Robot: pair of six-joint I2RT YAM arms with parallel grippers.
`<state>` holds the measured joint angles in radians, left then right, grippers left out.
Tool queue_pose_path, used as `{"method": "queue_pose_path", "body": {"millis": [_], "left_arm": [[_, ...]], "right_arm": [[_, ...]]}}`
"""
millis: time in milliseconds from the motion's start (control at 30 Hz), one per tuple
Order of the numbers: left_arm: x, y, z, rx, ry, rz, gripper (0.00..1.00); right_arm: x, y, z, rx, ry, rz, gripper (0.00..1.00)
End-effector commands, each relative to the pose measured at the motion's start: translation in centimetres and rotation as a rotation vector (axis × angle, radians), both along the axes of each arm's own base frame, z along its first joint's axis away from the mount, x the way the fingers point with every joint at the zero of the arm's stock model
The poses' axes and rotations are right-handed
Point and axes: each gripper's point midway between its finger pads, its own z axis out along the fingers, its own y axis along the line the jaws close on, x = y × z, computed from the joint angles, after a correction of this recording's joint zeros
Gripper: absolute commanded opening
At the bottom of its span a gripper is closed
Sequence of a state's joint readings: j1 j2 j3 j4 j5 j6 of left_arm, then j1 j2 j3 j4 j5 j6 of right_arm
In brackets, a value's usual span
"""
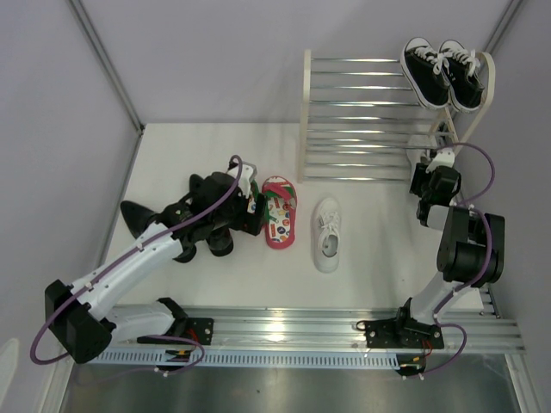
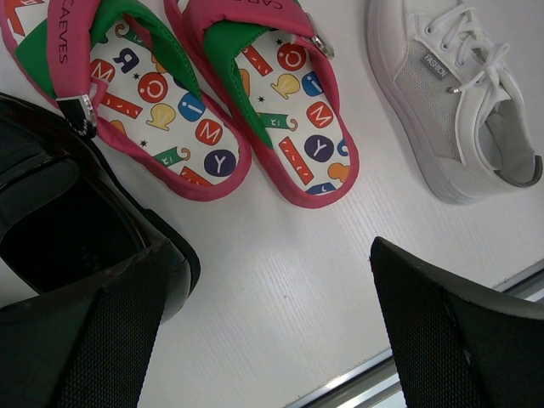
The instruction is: Place and organize the shoes onto the shoe shelf
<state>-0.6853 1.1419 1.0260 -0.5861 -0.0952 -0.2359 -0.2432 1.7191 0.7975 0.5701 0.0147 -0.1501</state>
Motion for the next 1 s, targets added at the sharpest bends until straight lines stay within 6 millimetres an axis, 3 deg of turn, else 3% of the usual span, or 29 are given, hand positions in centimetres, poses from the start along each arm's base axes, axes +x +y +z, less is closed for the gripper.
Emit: {"method": "queue_pose_path", "body": {"millis": [0,100,200,300,333,433,567,733,800,833,933,967], "left_arm": [[0.8,-0.9,2.2,-0.032,-0.043,0.004,0.99],[1.0,-1.1,2.3,-0.036,-0.046,-0.001,0.99],[1.0,-1.2,2.4,-0.038,-0.044,-0.007,0.99],[0.9,-1.4,2.4,-0.039,-0.045,-0.011,0.99],[0.8,-1.4,2.4,-0.040,-0.047,-0.013,0.99],[0.7,-1.2,2.6,-0.042,-0.052,-0.012,0.99],[0.5,-1.1,2.8,-0.045,-0.061,-0.016,0.99],[0.1,-1.2,3.1,-0.056,-0.076,-0.029,0.99],[-0.3,-1.1,3.1,-0.062,-0.079,-0.038,0.99],[-0.5,-1.2,3.2,-0.066,-0.083,-0.044,0.99],[-1.0,-1.2,3.7,-0.080,-0.099,-0.060,0.99],[-1.1,-1.2,3.8,-0.084,-0.101,-0.064,0.99]], "right_arm": [[2.0,-1.6,3.4,-0.036,-0.127,-0.043,0.03],[2.1,-1.6,2.7,-0.035,-0.102,-0.042,0.08],[2.2,-1.5,2.0,-0.021,-0.070,-0.039,0.21],[2.0,-1.3,1.3,-0.002,-0.041,-0.028,0.37],[1.9,-1.2,1.2,0.004,-0.035,-0.026,0.48],[1.5,-1.0,1.4,0.013,-0.014,-0.025,0.62],[0.3,-0.7,3.1,0.023,-0.037,-0.034,0.83],[-2.6,0.3,5.2,0.037,-0.015,-0.027,0.97],[-4.1,0.8,5.2,0.062,0.008,-0.038,0.99],[-5.1,1.2,6.2,0.068,-0.006,-0.036,0.99],[-7.4,3.5,7.7,0.103,-0.001,-0.030,0.99],[-7.8,5.1,8.3,0.116,-0.008,0.001,0.99]]}}
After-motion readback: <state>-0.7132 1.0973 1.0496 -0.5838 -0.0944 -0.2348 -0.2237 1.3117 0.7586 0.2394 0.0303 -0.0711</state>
